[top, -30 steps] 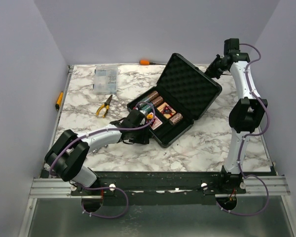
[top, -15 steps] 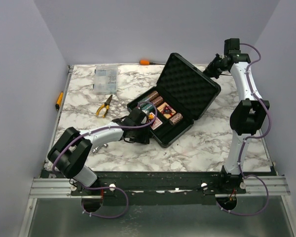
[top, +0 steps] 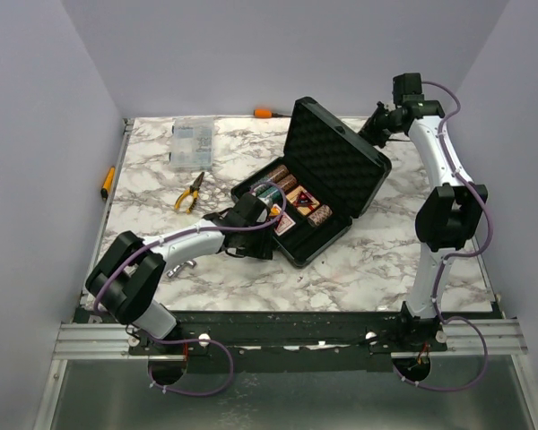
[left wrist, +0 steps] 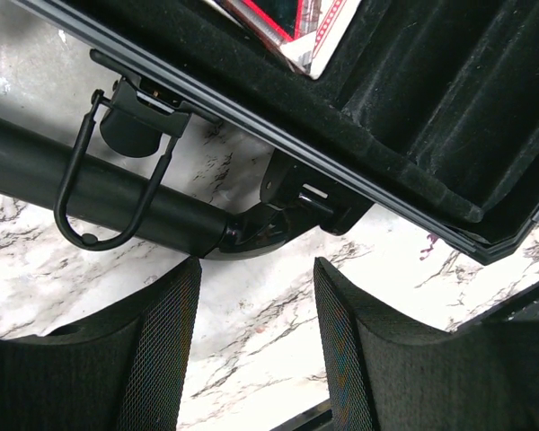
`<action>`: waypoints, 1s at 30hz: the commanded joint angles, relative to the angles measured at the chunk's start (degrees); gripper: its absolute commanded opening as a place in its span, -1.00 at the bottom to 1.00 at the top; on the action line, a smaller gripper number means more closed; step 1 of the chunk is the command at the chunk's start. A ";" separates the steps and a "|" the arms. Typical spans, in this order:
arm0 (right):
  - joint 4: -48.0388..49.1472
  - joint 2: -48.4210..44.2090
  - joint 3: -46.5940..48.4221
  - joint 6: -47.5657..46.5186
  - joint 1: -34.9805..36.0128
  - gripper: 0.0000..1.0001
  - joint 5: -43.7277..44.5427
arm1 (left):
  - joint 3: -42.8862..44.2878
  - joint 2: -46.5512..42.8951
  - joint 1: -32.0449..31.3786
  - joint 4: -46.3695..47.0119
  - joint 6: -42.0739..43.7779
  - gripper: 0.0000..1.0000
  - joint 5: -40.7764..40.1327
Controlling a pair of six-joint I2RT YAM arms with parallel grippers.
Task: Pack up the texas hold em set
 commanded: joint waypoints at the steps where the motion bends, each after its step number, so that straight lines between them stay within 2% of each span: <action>1: -0.52 -3.25 -2.76 0.58 1.91 -0.99 -2.79 | 0.01 -1.89 0.02 3.27 -0.46 0.06 1.79; 9: 0.78 -5.81 -6.75 1.03 4.01 -0.99 -2.78 | -2.11 -6.05 0.02 3.05 -2.23 0.05 1.37; 22: 2.50 -9.00 -11.96 2.53 9.45 -0.99 -0.86 | -11.27 -21.66 0.01 -0.59 -8.02 0.07 -3.37; 30: 3.04 -11.65 -16.18 2.79 14.13 -0.99 1.18 | -16.52 -30.80 -0.02 -2.73 -12.33 0.16 -3.55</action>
